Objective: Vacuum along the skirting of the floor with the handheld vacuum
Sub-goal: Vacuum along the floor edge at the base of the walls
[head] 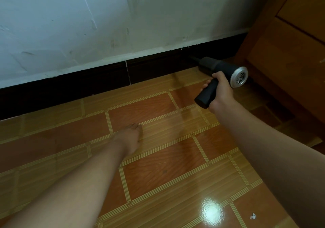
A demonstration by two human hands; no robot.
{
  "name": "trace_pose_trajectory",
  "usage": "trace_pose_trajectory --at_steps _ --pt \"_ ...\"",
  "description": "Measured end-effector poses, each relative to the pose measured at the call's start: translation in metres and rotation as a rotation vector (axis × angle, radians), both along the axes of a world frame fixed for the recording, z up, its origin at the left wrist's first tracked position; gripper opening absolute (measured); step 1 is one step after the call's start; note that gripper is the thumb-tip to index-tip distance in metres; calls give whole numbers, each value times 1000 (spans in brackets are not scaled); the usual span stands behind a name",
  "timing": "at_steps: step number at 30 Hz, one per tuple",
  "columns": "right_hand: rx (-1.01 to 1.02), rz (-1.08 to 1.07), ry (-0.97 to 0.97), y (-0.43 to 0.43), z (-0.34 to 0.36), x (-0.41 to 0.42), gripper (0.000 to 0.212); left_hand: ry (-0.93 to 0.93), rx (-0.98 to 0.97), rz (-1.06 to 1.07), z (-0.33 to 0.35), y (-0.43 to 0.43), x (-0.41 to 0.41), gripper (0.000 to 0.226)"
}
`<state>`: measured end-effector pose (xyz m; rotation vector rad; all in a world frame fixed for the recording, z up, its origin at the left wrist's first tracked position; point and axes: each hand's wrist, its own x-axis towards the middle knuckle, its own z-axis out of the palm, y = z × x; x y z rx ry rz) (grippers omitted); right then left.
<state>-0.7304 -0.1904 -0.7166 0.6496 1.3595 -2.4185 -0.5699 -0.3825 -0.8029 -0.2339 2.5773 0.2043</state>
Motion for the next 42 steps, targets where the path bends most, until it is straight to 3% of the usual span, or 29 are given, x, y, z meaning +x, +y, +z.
trace_pose_trajectory --at_steps 19,31,42 --pt "149 246 -49 -20 -28 33 9 -58 0 -32 4 -15 27 66" --pt "118 261 -86 -30 -41 33 10 -5 3 -39 -7 -22 30 62" --pt "40 257 -182 -16 -29 39 17 224 169 272 1 -29 21 22"
